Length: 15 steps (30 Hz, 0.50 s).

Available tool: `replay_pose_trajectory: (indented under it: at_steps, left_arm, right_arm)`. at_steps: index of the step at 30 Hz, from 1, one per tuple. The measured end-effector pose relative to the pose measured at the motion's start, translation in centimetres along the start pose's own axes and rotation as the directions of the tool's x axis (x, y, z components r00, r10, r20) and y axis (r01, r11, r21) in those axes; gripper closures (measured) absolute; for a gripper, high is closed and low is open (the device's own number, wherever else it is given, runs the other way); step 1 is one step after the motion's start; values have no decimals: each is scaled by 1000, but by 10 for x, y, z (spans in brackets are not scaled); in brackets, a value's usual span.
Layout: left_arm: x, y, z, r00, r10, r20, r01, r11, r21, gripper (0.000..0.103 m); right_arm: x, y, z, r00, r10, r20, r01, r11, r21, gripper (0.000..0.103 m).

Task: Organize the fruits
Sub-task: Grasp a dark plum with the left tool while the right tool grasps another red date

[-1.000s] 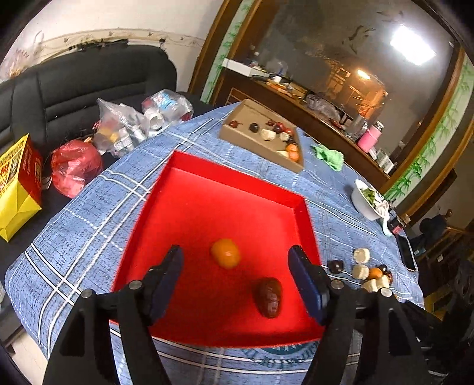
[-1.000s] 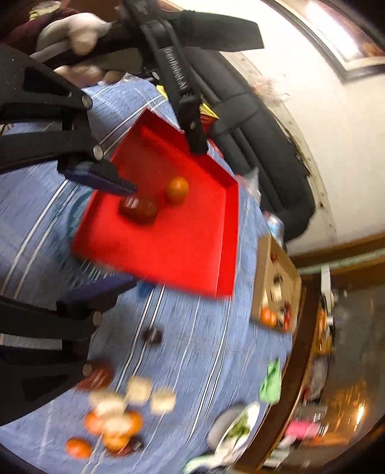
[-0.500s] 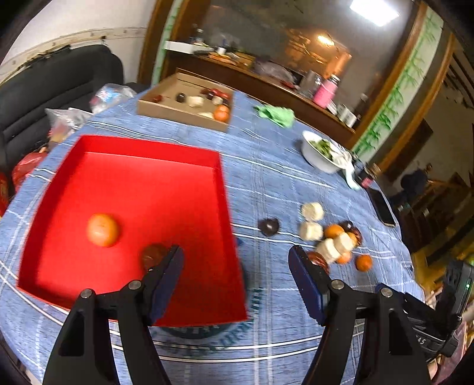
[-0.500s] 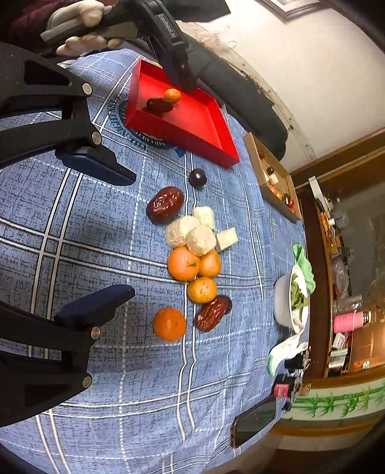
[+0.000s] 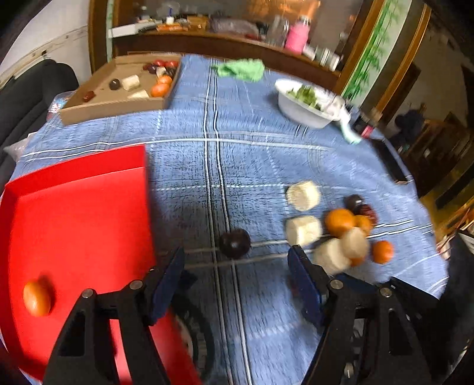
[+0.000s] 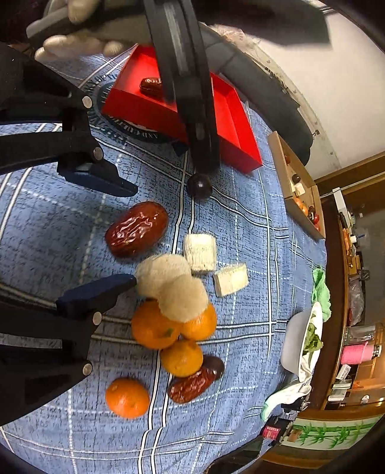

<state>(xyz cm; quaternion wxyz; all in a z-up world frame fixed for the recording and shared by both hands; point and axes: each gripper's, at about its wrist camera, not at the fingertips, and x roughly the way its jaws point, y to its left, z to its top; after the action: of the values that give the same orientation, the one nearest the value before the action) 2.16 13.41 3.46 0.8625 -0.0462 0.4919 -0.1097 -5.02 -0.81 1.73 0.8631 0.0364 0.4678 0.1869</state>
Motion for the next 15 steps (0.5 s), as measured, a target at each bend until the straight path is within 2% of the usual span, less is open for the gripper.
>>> replay_pose_trajectory:
  at_steps: [1,2,5,7,8,9,15]
  left_arm:
    - [9,0,3,1000,19,-17,-19,1000,6,43]
    - [14,-1,4,999,29,-30,-29,999,14,45]
    - [30,-6,6,995,74,-60,-71,996,48,47]
    - [36,-12,3,992,106,-63,-100,991,93,62]
    - [35,-16,2,990,136,-45,-130,984,119,70]
    - [34,-19,0,990,138,-37,-131,981,139,78]
    - [14,-13,-9,997,78,-1,-78,993,93,79]
  right_arm:
    - [2,1,1,1000,-3,-3,3,1000,-2,46]
    - [4,2,1,1000,-5,-7,5,1000,-5,46]
    - [8,6,3,1000,-14,-1,13,1000,-22,49]
    - [9,9,4,1000,-22,3,22,999,-33,59]
    - [10,11,4,1000,-30,6,30,999,-40,60]
    - [11,11,4,999,-31,10,31,999,-43,60]
    - [5,9,2,999,30,24,-30,999,-22,67]
